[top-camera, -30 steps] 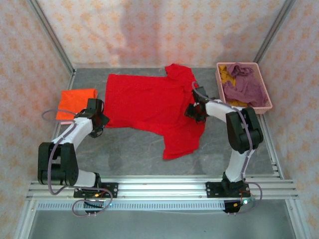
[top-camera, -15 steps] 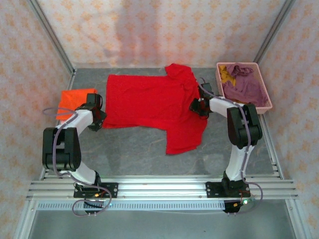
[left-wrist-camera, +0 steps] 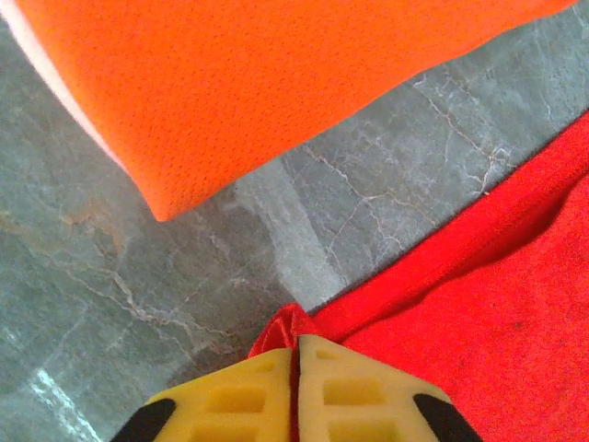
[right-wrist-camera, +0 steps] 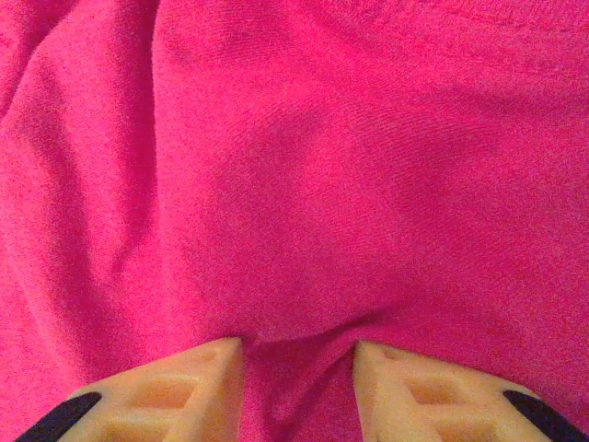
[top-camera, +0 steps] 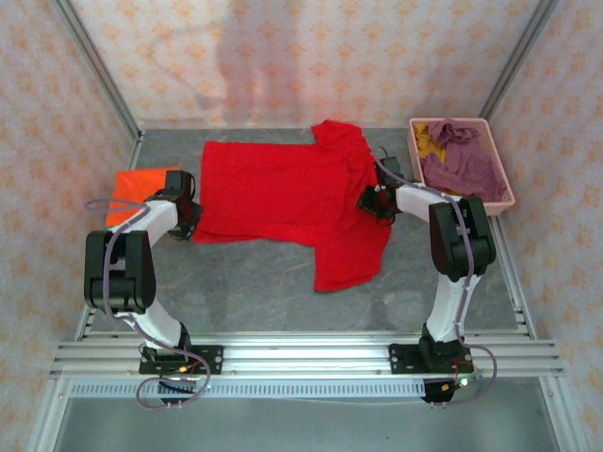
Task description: Fold and stack the t-shirts
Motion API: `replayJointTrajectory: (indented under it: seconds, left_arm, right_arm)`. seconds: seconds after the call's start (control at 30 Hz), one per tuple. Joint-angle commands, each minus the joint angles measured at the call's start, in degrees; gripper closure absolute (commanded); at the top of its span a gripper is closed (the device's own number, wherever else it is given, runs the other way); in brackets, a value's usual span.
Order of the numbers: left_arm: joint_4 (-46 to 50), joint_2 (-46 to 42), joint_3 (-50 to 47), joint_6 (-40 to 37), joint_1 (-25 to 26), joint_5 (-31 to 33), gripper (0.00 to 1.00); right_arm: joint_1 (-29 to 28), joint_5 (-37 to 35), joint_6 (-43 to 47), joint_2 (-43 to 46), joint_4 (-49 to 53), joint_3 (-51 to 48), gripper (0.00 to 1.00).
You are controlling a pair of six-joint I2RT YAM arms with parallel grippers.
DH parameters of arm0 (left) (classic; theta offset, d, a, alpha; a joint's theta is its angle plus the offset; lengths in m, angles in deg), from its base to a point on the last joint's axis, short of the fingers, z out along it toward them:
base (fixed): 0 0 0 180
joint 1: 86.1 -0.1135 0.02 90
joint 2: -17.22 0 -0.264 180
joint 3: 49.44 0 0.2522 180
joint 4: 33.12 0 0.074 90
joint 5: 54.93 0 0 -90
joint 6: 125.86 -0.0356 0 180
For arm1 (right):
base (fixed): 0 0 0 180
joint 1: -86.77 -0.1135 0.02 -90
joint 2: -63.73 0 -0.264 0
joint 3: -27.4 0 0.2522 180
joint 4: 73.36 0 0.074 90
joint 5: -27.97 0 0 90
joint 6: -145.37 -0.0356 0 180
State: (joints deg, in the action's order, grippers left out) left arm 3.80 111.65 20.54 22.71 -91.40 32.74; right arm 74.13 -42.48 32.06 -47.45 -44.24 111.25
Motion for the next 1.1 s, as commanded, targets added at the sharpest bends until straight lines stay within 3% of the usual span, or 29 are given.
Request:
replayJointTrajectory:
  seconds: [0.0,0.47,0.67,0.87,1.07]
  left_arm:
    - [0.92,-1.68,0.58,0.43,-0.24,-0.62,1.0]
    - [12.97,-20.36,-7.08,-1.45,-0.14,-1.72,1.0]
    - [16.31,-26.75,-12.96,-0.99,-0.15,-2.33,1.0]
    - [16.39,-29.63,-18.36,0.52,-0.06,-4.0,1.0]
    - [16.4,-29.67,-20.84,0.54,0.03,-2.48,1.0]
  right_arm:
    - [0.06,0.22,0.19,-1.92,0.73,-1.27,0.63]
    - [-0.01,0.62,0.46,-1.39,0.16,-1.28,0.63]
    - [-1.1,0.97,3.58,3.21,-0.41,-2.57,0.57]
    - [-9.41,-6.52,9.19,15.46,2.55,-6.85,0.51]
    - [-21.67,-7.35,6.52,21.24,10.85,-13.47,0.59]
